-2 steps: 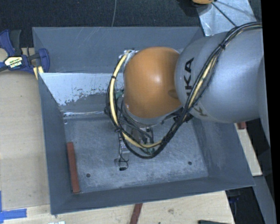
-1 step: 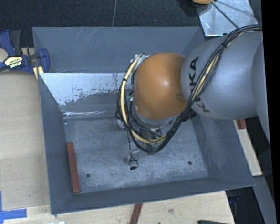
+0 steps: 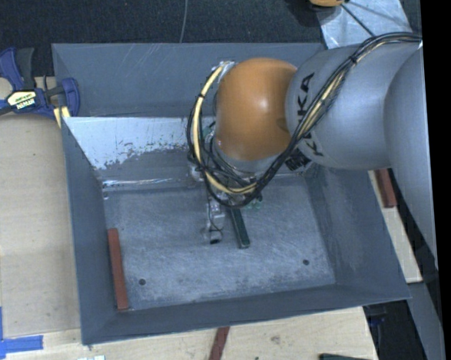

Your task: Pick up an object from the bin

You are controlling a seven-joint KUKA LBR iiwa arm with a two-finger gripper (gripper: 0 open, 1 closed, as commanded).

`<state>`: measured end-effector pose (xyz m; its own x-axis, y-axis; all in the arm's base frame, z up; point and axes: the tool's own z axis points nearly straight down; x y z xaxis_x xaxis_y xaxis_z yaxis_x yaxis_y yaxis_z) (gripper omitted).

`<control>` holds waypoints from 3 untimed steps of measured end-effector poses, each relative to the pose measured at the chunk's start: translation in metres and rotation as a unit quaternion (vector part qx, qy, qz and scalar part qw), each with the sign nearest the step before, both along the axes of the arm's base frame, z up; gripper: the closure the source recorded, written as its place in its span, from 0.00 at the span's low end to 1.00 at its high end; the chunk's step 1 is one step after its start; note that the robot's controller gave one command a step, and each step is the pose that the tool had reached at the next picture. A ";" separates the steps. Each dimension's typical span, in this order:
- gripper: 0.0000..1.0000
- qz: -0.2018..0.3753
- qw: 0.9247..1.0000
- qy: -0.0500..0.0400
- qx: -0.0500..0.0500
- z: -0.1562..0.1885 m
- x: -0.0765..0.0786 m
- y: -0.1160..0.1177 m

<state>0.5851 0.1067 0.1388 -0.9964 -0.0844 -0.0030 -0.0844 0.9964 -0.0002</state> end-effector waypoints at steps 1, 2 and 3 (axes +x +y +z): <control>0.00 0.012 1.000 -0.004 0.000 -0.049 -0.004 -0.034; 0.00 0.117 0.993 0.003 0.000 -0.071 -0.023 -0.050; 1.00 0.169 0.986 -0.001 0.000 -0.068 0.001 -0.109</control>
Offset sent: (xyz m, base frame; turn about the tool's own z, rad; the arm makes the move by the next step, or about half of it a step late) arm 0.0084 -0.0640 -0.0680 -0.6111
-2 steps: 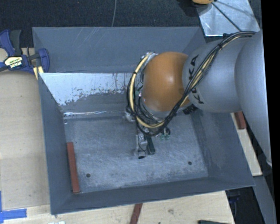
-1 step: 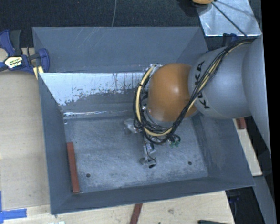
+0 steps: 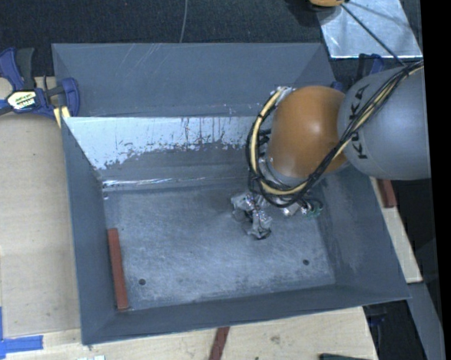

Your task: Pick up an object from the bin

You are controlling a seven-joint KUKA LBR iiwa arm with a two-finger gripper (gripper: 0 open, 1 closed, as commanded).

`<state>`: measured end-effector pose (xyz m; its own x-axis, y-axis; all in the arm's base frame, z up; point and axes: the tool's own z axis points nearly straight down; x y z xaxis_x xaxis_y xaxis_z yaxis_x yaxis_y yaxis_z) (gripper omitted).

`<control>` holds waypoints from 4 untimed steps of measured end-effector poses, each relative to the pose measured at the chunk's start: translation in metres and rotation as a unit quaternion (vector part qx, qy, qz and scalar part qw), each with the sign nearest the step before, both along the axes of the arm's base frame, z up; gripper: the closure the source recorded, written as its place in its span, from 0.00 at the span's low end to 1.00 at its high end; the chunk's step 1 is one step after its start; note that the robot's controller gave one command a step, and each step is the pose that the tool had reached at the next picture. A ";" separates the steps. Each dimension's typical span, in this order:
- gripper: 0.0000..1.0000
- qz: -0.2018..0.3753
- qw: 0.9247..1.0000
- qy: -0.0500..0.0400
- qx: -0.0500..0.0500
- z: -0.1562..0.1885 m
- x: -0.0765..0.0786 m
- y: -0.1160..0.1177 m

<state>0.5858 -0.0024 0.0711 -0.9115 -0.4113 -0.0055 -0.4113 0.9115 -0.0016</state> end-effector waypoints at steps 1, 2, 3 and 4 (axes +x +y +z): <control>0.00 0.000 1.000 0.001 0.000 -0.001 -0.001 0.000; 1.00 -0.001 1.000 0.001 0.000 0.000 0.000 0.000; 0.00 -0.001 1.000 0.002 0.000 -0.001 -0.001 0.000; 1.00 -0.001 1.000 0.001 0.000 0.000 0.000 0.000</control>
Offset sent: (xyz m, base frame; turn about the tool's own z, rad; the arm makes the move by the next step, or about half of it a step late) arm 0.0000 0.0000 0.0000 0.0000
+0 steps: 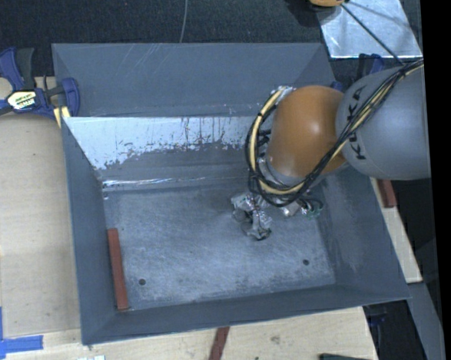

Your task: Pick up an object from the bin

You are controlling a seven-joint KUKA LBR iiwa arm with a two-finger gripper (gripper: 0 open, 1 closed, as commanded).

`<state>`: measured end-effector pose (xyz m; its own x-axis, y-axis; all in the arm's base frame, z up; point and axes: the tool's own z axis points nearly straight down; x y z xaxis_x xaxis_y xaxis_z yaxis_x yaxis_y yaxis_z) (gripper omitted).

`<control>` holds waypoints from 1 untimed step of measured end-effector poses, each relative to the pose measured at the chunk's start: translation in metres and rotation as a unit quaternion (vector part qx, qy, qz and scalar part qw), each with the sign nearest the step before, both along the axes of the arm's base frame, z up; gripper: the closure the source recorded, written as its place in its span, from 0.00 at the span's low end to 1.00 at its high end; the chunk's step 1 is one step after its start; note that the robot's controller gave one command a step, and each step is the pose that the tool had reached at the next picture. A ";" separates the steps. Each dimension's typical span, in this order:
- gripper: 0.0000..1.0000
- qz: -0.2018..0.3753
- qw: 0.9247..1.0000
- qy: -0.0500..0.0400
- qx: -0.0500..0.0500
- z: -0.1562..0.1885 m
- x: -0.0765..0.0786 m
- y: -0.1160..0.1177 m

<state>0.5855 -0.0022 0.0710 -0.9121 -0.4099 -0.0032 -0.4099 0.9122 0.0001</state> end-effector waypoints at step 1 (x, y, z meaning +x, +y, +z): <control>1.00 0.000 1.000 0.000 0.000 0.000 0.000 0.000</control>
Offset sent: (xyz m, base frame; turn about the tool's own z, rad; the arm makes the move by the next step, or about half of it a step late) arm 0.0376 0.0381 -0.0010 -0.1247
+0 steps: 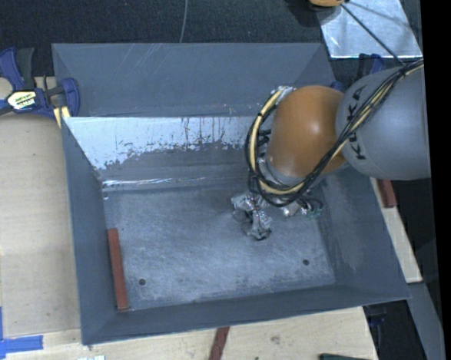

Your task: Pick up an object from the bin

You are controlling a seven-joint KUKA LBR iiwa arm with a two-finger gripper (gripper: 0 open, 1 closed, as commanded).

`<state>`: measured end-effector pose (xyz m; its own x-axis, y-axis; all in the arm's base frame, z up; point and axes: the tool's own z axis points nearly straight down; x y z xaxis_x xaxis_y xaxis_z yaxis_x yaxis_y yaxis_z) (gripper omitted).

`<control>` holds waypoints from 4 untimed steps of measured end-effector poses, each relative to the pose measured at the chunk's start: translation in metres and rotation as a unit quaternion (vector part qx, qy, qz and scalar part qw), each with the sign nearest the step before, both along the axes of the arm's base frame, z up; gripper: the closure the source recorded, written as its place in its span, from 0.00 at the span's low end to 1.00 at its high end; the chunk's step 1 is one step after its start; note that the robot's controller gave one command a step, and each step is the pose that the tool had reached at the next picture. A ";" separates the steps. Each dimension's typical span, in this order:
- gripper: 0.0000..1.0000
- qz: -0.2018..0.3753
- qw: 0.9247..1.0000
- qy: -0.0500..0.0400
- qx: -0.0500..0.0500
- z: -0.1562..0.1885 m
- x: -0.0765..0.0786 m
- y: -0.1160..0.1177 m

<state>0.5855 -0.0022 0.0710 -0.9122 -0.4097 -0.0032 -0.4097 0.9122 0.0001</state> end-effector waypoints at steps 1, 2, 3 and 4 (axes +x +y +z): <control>0.00 0.061 0.998 -0.001 0.000 0.000 0.039 0.038; 0.00 0.060 0.998 -0.001 0.000 0.000 0.039 0.038; 0.00 0.127 0.992 -0.001 0.000 0.001 0.032 0.023; 1.00 0.300 0.954 -0.001 -0.001 0.000 0.030 -0.008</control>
Offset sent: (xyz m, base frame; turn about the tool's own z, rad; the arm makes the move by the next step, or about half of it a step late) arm 0.0000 0.0000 0.0000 0.0000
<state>0.6158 -0.0103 0.0712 -0.5142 -0.8576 -0.0040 -0.8576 0.5142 -0.0028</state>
